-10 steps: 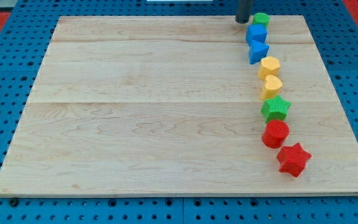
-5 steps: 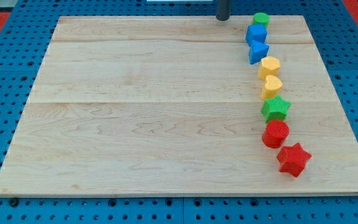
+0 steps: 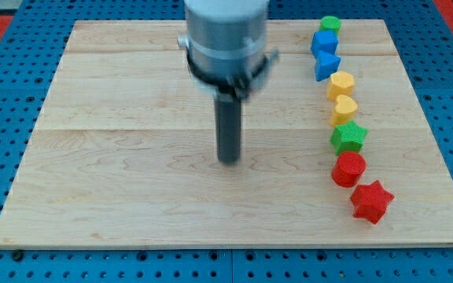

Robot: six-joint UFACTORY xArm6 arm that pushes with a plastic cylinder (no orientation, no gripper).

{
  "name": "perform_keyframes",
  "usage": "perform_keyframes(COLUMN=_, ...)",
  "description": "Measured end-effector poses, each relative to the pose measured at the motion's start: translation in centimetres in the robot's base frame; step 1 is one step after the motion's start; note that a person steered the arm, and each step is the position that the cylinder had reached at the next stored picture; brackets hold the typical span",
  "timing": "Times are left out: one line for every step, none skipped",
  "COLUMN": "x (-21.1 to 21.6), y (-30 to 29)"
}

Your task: Slightly adjust the red star below the red circle

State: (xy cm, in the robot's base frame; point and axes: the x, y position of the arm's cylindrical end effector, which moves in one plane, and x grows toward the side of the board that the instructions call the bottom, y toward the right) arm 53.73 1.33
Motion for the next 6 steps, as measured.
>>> perform_keyframes(x=7.8, y=3.0)
perform_keyframes(x=8.0, y=4.6)
perform_keyframes(x=8.1, y=10.5)
perform_keyframes(x=8.1, y=15.0)
perform_keyframes(x=8.0, y=23.1)
perform_keyframes(x=5.2, y=26.7)
